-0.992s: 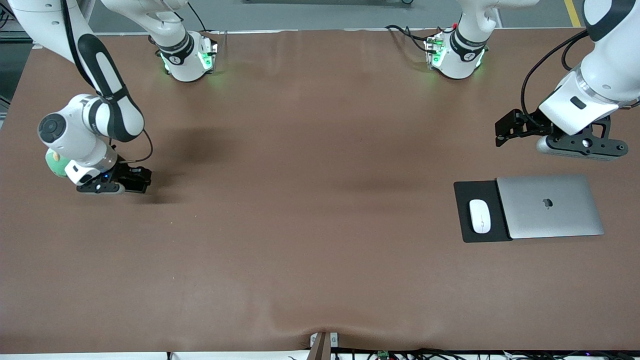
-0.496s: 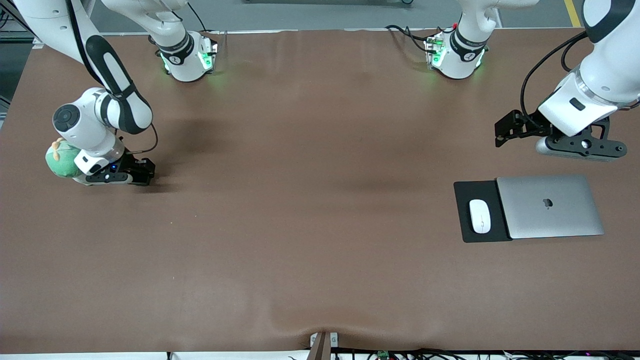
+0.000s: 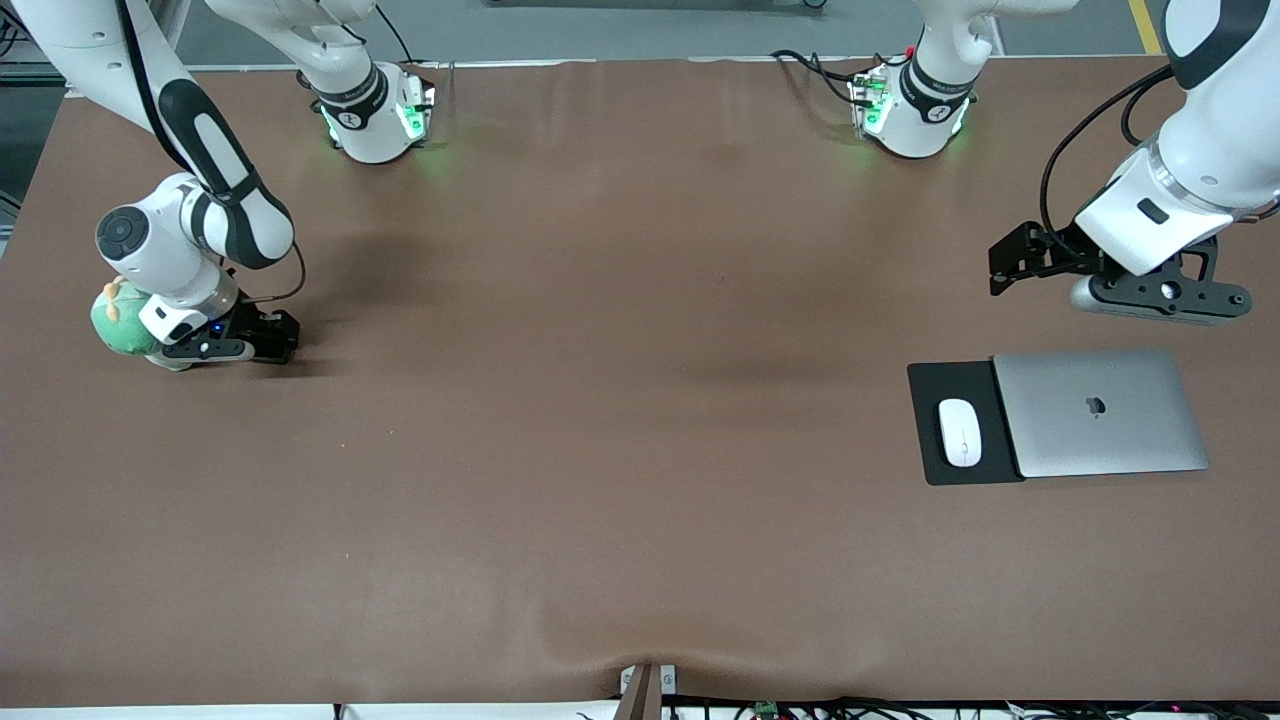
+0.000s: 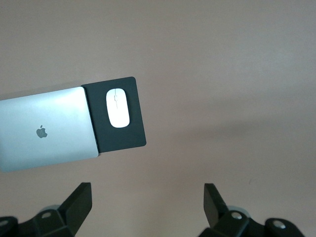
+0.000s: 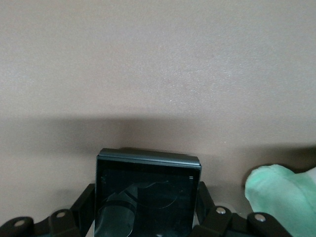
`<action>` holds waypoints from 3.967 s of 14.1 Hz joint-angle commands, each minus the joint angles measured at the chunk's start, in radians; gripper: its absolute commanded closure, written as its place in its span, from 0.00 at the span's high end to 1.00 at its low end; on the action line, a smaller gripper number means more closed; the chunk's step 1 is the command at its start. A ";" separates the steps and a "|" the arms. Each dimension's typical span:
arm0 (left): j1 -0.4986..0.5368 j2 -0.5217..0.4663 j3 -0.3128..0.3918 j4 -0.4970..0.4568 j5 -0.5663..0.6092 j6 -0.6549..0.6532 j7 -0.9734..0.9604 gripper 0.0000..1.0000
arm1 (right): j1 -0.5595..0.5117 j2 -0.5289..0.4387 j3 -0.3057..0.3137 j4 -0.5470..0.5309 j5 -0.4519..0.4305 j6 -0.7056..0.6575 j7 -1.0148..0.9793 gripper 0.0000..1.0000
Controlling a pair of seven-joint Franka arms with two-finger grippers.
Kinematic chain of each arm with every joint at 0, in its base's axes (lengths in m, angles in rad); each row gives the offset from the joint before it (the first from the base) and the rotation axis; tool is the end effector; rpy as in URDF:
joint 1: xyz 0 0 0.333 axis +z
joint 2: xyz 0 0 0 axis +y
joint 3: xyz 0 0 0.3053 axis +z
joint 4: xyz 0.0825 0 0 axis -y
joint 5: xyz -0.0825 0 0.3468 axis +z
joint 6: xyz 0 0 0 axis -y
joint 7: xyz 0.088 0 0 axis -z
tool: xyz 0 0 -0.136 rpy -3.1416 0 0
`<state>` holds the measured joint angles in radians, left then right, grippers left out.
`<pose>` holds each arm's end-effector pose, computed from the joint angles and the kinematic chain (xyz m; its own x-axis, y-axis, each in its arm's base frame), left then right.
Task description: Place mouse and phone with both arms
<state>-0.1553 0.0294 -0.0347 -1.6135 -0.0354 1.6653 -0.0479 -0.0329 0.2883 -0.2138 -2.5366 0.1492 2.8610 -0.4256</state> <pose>0.5239 -0.1051 0.5591 0.9902 -0.1383 0.0206 -0.1390 -0.9896 0.0374 0.4291 -0.1216 0.1690 0.9982 0.0469 0.0380 0.0457 -0.9985 0.0311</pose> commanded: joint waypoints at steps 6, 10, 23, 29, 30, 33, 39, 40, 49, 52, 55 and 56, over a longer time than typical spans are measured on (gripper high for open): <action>0.002 0.007 0.004 0.021 0.006 -0.021 0.030 1.00 | 0.037 -0.049 0.010 0.009 -0.002 -0.011 -0.009 1.00; 0.002 0.007 0.004 0.021 0.006 -0.021 0.030 1.00 | 0.036 -0.135 0.002 0.186 -0.005 -0.363 -0.007 1.00; 0.000 0.009 0.003 0.015 0.006 -0.021 0.031 1.00 | 0.091 -0.120 0.008 0.919 -0.157 -1.132 0.277 1.00; 0.002 0.009 0.002 0.017 0.005 -0.021 0.030 1.00 | 0.123 -0.107 0.010 1.121 -0.140 -1.285 0.336 1.00; 0.002 0.009 0.004 0.017 0.005 -0.021 0.030 1.00 | 0.129 -0.135 0.010 1.118 -0.140 -1.328 0.370 1.00; 0.003 0.001 0.004 0.015 0.006 -0.021 0.031 1.00 | 0.130 -0.198 0.008 1.109 -0.140 -1.396 0.375 1.00; 0.000 -0.019 -0.005 0.020 0.046 -0.027 0.019 1.00 | 0.130 -0.271 0.007 1.063 -0.149 -1.461 0.343 1.00; 0.000 -0.022 -0.005 0.020 0.046 -0.027 0.017 1.00 | 0.123 -0.277 0.007 1.043 -0.154 -1.424 0.338 1.00; 0.003 -0.014 -0.002 0.026 0.034 -0.027 0.003 1.00 | 0.130 -0.345 0.010 0.904 -0.178 -1.299 0.338 1.00; 0.002 -0.011 -0.001 0.026 0.032 -0.027 0.003 1.00 | 0.131 -0.339 0.010 0.904 -0.178 -1.290 0.338 1.00; 0.002 -0.011 -0.001 0.026 0.032 -0.027 0.003 1.00 | 0.134 -0.339 0.010 0.904 -0.178 -1.287 0.338 1.00; 0.003 -0.011 -0.001 0.026 0.034 -0.027 0.003 1.00 | 0.133 -0.337 0.010 0.904 -0.178 -1.287 0.338 1.00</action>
<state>-0.1543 0.0186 -0.0351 -1.5988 -0.0101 1.6558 -0.0465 0.0940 -0.0213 -0.2062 -1.6019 -0.0074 1.5596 -0.0835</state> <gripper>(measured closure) 0.000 0.000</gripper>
